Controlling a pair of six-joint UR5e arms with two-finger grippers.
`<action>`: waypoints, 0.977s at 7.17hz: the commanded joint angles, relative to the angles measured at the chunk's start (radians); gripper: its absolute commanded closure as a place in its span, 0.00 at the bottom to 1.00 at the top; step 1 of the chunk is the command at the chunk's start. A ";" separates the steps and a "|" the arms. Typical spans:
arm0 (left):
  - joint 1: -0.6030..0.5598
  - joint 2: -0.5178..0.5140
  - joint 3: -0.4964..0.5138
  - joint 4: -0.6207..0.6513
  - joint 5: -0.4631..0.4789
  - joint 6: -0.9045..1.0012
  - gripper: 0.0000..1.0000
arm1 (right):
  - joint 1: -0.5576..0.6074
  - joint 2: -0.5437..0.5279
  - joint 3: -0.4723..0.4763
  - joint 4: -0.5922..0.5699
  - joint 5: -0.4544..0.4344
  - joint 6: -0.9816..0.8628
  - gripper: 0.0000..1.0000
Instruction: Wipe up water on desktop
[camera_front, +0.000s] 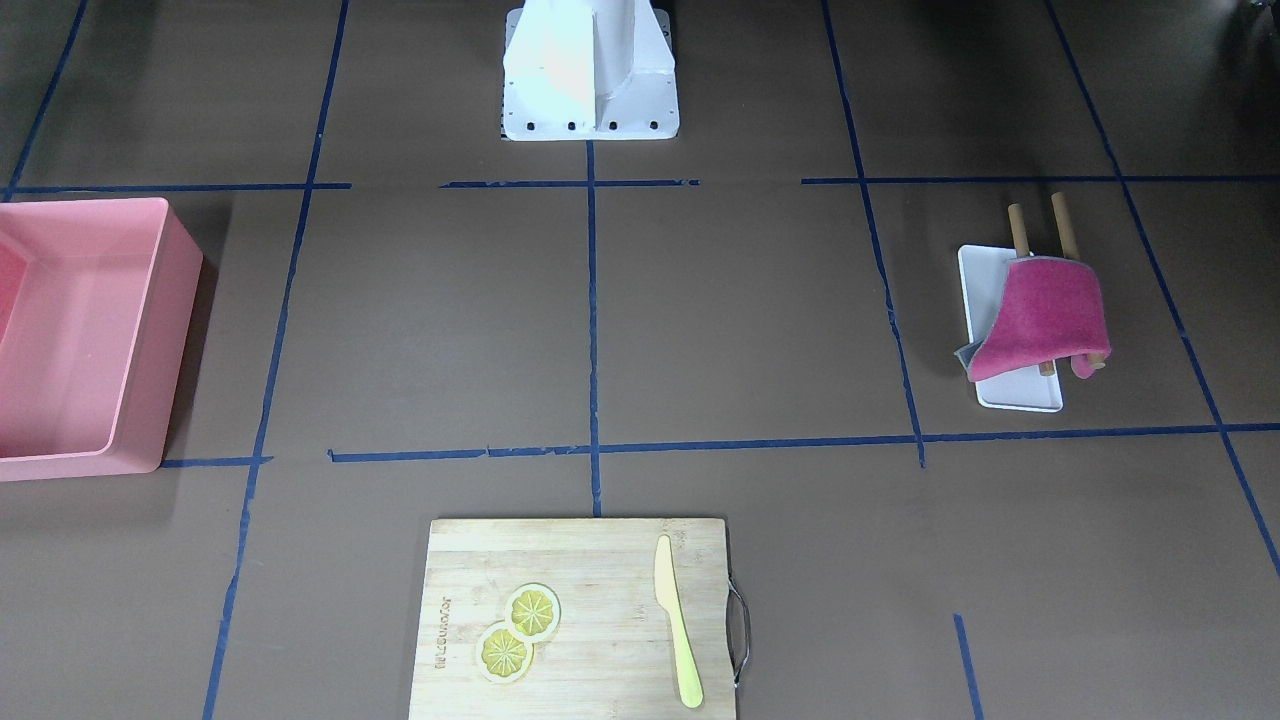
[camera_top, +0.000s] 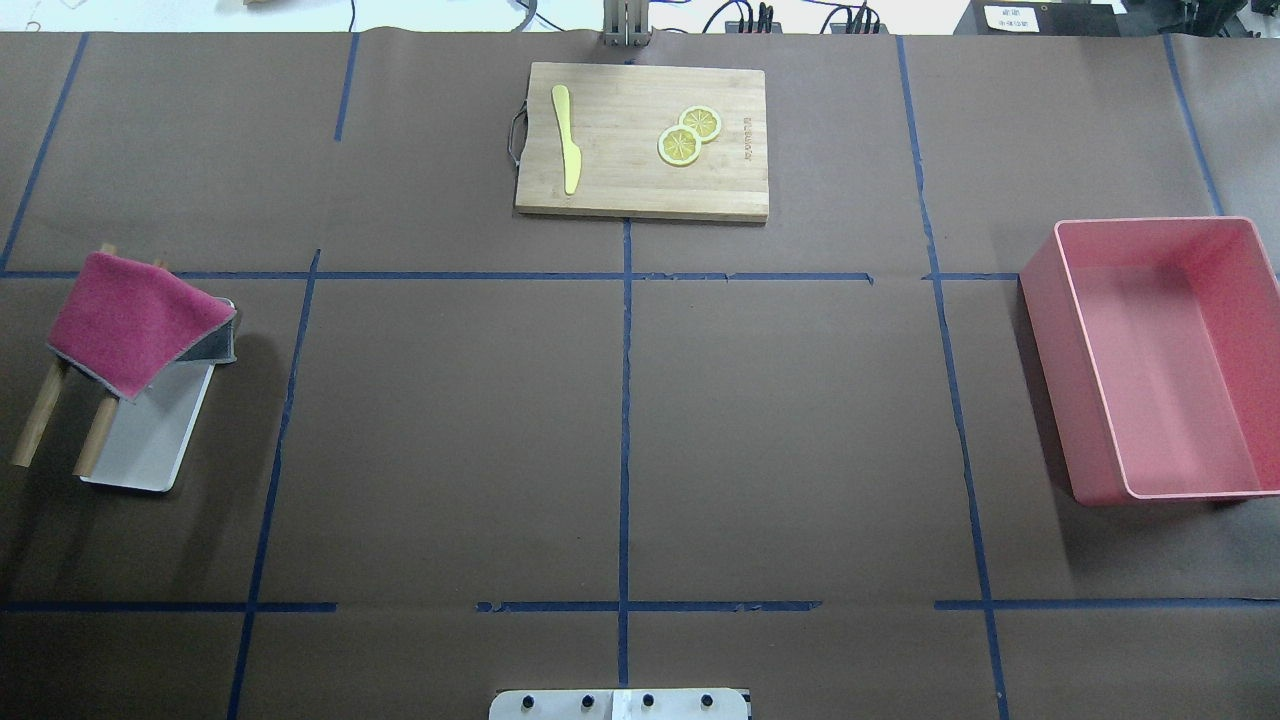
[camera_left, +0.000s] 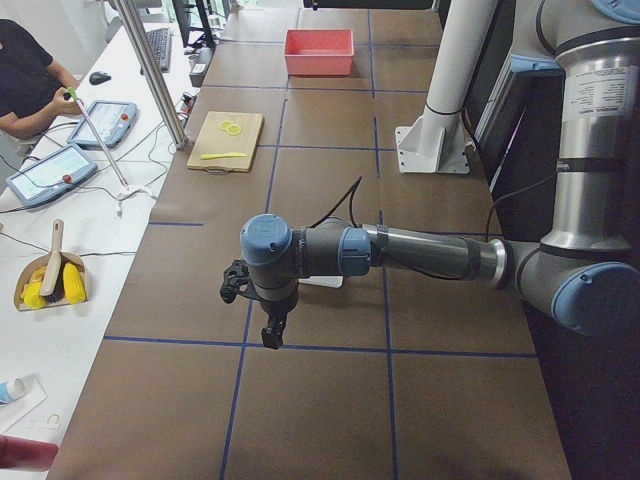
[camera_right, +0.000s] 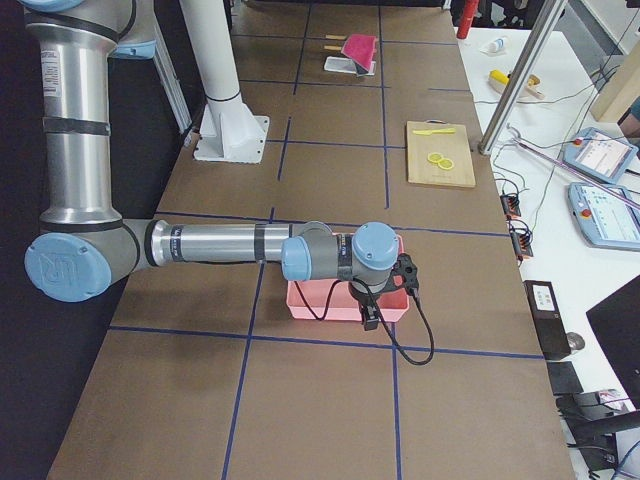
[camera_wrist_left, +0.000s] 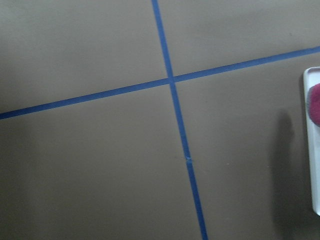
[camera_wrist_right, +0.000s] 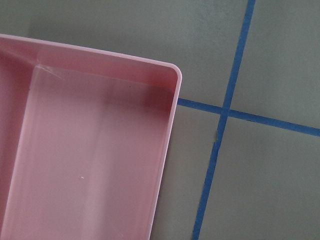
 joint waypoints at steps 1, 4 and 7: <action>0.000 0.024 -0.015 -0.007 0.009 -0.009 0.00 | -0.006 -0.005 0.001 0.004 -0.003 0.001 0.00; 0.006 0.034 -0.025 0.000 0.013 -0.015 0.00 | -0.008 -0.010 -0.005 0.011 -0.004 0.005 0.00; 0.003 0.045 -0.030 -0.018 -0.003 -0.012 0.00 | -0.009 -0.027 -0.004 0.012 0.000 0.003 0.00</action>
